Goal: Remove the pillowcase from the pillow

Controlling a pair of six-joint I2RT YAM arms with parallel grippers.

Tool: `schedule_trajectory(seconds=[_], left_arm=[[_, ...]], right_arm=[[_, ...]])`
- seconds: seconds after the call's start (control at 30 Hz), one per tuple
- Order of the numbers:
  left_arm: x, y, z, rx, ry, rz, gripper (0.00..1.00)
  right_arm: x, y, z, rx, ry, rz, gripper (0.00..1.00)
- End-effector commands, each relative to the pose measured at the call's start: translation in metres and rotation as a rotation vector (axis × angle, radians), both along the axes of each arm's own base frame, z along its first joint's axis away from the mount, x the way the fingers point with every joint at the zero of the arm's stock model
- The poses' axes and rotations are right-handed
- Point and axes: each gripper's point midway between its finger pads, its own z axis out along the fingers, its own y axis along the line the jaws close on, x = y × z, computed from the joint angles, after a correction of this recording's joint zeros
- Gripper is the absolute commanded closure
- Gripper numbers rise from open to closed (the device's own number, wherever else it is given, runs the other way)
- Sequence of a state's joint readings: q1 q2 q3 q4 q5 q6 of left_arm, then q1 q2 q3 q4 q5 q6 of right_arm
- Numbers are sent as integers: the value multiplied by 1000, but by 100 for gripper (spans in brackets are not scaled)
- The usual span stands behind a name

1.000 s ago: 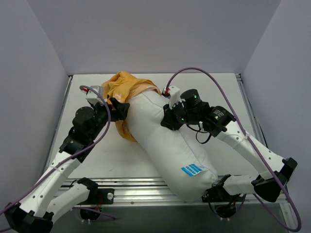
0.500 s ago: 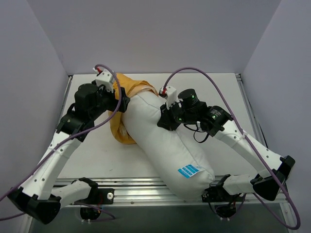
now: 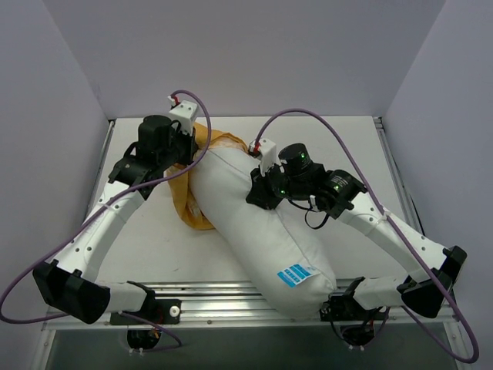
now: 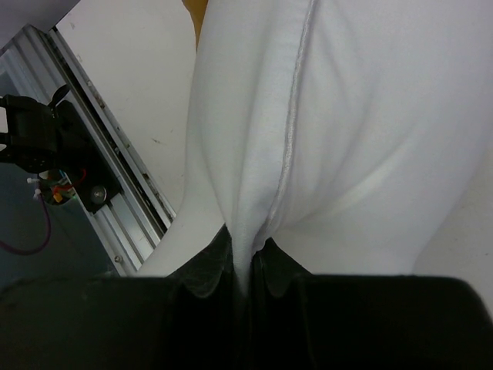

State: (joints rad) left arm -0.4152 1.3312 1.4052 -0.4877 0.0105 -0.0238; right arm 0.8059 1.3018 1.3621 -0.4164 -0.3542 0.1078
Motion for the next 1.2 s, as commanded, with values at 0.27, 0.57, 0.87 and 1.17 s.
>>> schedule_trajectory(seconds=[0.27, 0.57, 0.87, 1.17], left_arm=[[44, 131, 51, 27, -264, 598, 98], [71, 156, 49, -70, -285, 711, 95], [97, 169, -39, -34, -54, 733, 95], [116, 179, -56, -110, 59, 710, 95]], right_arm=[[-44, -33, 46, 93, -85, 21, 100], [-58, -72, 64, 99, -132, -65, 100], [-21, -85, 137, 175, -287, -273, 100], [36, -123, 193, 148, -466, -619, 100]])
